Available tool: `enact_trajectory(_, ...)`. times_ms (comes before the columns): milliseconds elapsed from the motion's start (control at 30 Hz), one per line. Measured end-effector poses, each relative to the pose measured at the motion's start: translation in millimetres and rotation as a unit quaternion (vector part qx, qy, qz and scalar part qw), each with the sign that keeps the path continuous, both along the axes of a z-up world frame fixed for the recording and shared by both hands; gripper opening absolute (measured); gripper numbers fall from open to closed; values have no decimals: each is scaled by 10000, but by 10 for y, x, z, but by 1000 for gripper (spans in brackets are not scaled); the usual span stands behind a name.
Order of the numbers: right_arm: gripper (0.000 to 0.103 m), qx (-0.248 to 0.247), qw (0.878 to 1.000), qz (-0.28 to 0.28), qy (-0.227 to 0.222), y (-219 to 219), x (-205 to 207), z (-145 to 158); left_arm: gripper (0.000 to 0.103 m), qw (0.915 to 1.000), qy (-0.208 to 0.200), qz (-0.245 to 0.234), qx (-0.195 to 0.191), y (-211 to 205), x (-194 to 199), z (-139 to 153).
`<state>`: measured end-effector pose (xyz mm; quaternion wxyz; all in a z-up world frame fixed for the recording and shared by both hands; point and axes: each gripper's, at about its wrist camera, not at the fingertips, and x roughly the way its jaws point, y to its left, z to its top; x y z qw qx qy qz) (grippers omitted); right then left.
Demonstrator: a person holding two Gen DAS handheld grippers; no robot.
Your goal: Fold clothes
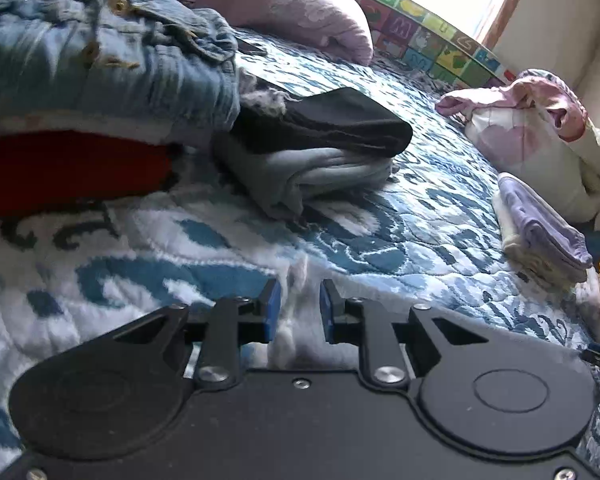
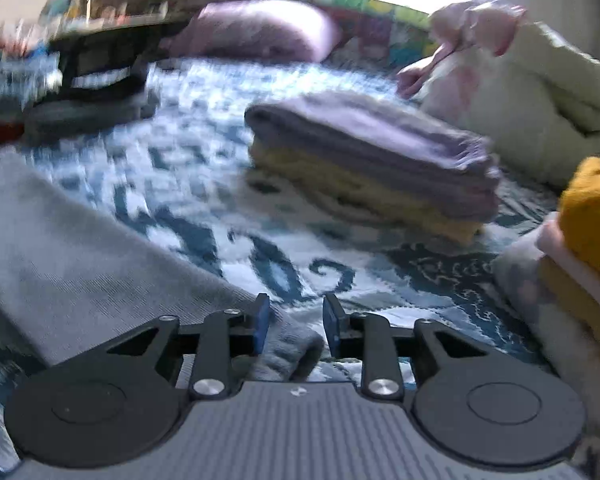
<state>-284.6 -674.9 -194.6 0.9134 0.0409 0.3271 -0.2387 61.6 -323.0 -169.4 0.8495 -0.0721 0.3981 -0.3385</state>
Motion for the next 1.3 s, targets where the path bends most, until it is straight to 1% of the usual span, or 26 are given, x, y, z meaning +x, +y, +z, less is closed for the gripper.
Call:
enact_trajectory(100,36,77,9988,-253,-415,116,-144,41,18,9996,35,212,-158,81,-101,-8)
enact_trajectory(233,43,519,9917,-680,-958,189,-303,-41,18,9981,82,494,-368,188,-236,-20)
enact_trajectory(267,45,579,9893,-756,-1105,216,-345,-83,18,9947,325,787,-572,210,-212,-35)
enact_trajectory(300,45,634,9866,-830,-1252,243,-386,-125,18,9898,650,953,-838,281,-216,-74)
enact_trajectory(333,45,638,9852,-860,-1339,272,-419,-165,18,9842,940,1053,-1073,333,-226,-121)
enact_trajectory(367,45,637,9838,-887,-1421,301,-451,-204,18,9798,1135,1108,-1221,358,-239,-160)
enact_trajectory(433,46,592,9827,-912,-1498,340,-476,-249,18,9750,1354,1092,-1384,339,-232,-215)
enact_trajectory(467,49,562,9835,-868,-1484,344,-452,-236,18,9729,1437,1101,-1436,317,-213,-232)
enact_trajectory(500,51,538,9838,-804,-1507,344,-432,-221,18,9723,1460,1138,-1424,302,-203,-238)
enact_trajectory(567,58,568,9844,-710,-1507,331,-408,-240,18,9714,1493,1218,-1386,273,-185,-246)
enact_trajectory(767,59,686,9826,-669,-1590,310,-435,-246,18,9681,1591,1459,-1273,187,-133,-272)
enact_trajectory(867,59,742,9817,-690,-1614,287,-437,-259,24,9661,1640,1578,-1217,143,-107,-285)
enact_trajectory(900,59,761,9813,-701,-1620,279,-436,-262,27,9654,1656,1618,-1198,129,-98,-290)
enact_trajectory(933,59,768,9813,-702,-1619,275,-433,-263,28,9652,1653,1644,-1181,136,-244,-280)
enact_trajectory(1000,59,781,9813,-702,-1614,267,-427,-265,31,9589,1811,1740,-1324,126,-223,-335)
enact_trajectory(1033,60,778,9814,-699,-1612,268,-423,-267,30,9560,1868,1824,-1341,115,-200,-371)
enact_trajectory(1067,60,778,9814,-700,-1612,269,-424,-269,27,9574,1794,1837,-1322,103,-208,-374)
enact_trajectory(1100,60,784,9812,-702,-1615,268,-428,-271,20,9592,1706,1841,-1299,92,-220,-372)
enact_trajectory(1133,59,788,9811,-711,-1619,267,-431,-271,5,9610,1617,1844,-1277,80,-232,-371)
enact_trajectory(1300,60,779,9811,-652,-1645,261,-428,-258,4,9729,959,1638,-1317,127,-314,-176)
